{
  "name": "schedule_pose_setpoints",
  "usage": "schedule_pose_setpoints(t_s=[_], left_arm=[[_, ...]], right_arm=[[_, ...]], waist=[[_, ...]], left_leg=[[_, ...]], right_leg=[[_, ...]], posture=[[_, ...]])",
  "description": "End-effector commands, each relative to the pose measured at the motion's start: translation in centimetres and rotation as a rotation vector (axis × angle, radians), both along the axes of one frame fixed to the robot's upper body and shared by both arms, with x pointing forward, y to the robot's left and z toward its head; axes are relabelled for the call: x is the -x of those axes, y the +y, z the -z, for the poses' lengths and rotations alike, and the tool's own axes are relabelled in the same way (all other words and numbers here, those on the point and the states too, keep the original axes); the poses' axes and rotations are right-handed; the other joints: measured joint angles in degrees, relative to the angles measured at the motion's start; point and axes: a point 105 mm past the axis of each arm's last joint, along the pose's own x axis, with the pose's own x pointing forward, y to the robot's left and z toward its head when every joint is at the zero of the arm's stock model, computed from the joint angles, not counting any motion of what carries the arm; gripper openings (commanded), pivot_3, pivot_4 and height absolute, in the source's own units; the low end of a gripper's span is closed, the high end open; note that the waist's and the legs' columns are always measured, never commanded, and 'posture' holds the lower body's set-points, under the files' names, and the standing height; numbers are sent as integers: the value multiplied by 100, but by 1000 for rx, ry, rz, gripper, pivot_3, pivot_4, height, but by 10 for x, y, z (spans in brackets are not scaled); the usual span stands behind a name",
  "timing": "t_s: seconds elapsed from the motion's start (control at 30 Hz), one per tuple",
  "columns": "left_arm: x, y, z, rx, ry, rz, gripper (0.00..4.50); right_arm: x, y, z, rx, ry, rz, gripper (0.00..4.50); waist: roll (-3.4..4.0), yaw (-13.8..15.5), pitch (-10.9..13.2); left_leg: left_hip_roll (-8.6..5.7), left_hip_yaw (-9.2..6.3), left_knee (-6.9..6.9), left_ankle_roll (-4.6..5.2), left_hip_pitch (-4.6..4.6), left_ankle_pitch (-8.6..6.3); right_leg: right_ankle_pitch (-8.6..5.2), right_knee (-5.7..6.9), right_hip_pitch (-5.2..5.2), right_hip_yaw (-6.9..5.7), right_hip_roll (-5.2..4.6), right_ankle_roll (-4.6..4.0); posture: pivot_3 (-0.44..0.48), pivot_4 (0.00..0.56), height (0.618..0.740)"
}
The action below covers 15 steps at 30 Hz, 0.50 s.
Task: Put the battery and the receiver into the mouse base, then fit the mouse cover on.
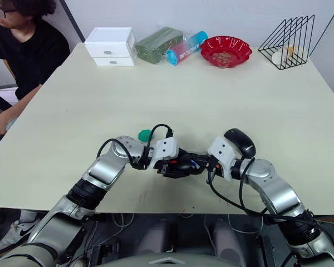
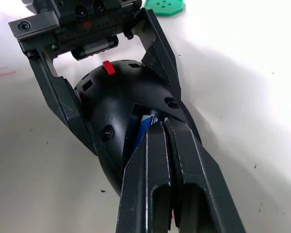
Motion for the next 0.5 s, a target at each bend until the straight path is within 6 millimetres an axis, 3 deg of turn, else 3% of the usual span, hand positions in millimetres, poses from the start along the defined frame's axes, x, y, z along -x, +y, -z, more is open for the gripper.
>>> schedule_pose_setpoints(t_s=[0.03, 0.3, 0.43, 0.5], left_arm=[[5, 4, 13, -47, 35, 7, 2914], [4, 4, 12, -52, 30, 8, 2914], [3, 6, 11, -54, 27, 4, 2914], [3, 6, 11, -55, 26, 3, 2914]], right_arm=[[2, -12, -8, -60, -50, 2, 64], [15, -37, -35, -146, -174, -8, 64], [29, -53, -35, -152, -182, -1, 64], [36, -63, -34, -142, -179, 6, 814]], waist=[[2, -1, 2], [2, -11, 4], [0, -6, 6], [0, -6, 6]], left_leg=[[0, 0, 0, 0, -4, 0], [0, 0, 0, 0, -8, 0], [0, 0, -1, 0, -11, 0], [0, 0, -1, 0, -10, 0]], right_leg=[[0, 0, -1, -1, 0, 0], [0, -1, -5, 0, 0, 1], [0, -4, -5, 0, 0, 1], [0, -3, -5, 1, -1, 1]], posture=[[0, 150, 740], [0, 150, 740], [0, 150, 740], [0, 150, 740]])
